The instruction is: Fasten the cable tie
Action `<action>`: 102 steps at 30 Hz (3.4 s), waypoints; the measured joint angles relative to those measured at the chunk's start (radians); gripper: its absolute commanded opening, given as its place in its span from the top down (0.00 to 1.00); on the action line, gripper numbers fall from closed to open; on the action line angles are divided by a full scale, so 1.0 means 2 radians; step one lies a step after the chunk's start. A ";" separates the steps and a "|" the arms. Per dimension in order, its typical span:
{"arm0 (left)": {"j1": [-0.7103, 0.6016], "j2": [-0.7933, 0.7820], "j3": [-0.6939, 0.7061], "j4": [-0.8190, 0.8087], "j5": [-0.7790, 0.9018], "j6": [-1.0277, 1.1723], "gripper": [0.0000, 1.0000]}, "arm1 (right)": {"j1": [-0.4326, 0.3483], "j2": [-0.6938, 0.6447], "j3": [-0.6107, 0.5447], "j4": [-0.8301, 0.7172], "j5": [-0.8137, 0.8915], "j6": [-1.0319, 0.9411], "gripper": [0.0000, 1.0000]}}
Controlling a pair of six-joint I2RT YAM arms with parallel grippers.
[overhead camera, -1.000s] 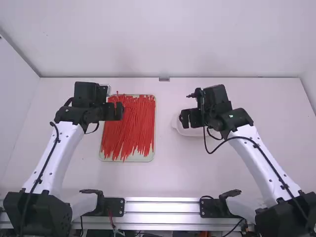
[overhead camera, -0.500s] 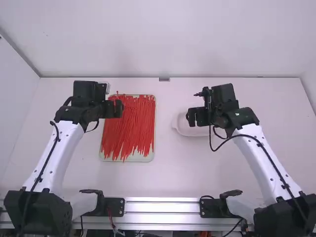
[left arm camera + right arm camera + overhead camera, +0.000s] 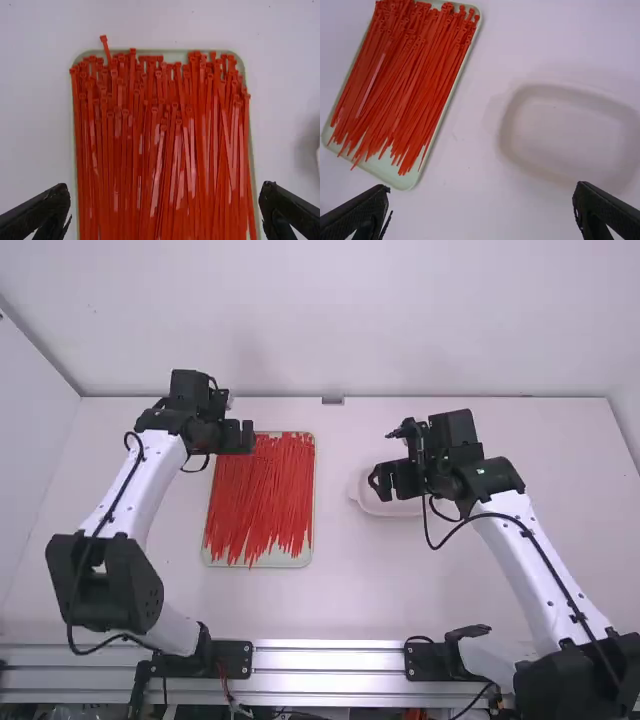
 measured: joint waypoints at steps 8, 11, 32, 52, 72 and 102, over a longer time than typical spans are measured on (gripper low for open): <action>0.000 0.070 0.039 0.022 -0.056 -0.010 0.01 | 0.000 0.000 0.000 0.000 -0.002 0.002 0.02; 0.000 0.091 0.039 0.033 -0.065 -0.012 0.04 | 0.001 0.000 0.000 -0.001 -0.001 0.002 0.02; 0.011 0.176 0.039 0.100 -0.076 -0.018 0.62 | 0.014 0.000 0.000 -0.013 -0.001 0.002 0.02; 0.027 0.180 -0.031 0.190 -0.060 -0.004 0.79 | 0.007 0.000 0.000 -0.013 -0.001 0.002 0.02; 0.027 0.214 -0.036 0.207 -0.063 -0.004 0.83 | 0.006 0.000 0.000 -0.010 -0.001 0.002 0.02; 0.027 0.220 -0.047 0.220 -0.057 0.007 0.96 | 0.009 0.000 0.000 -0.010 -0.002 0.002 0.02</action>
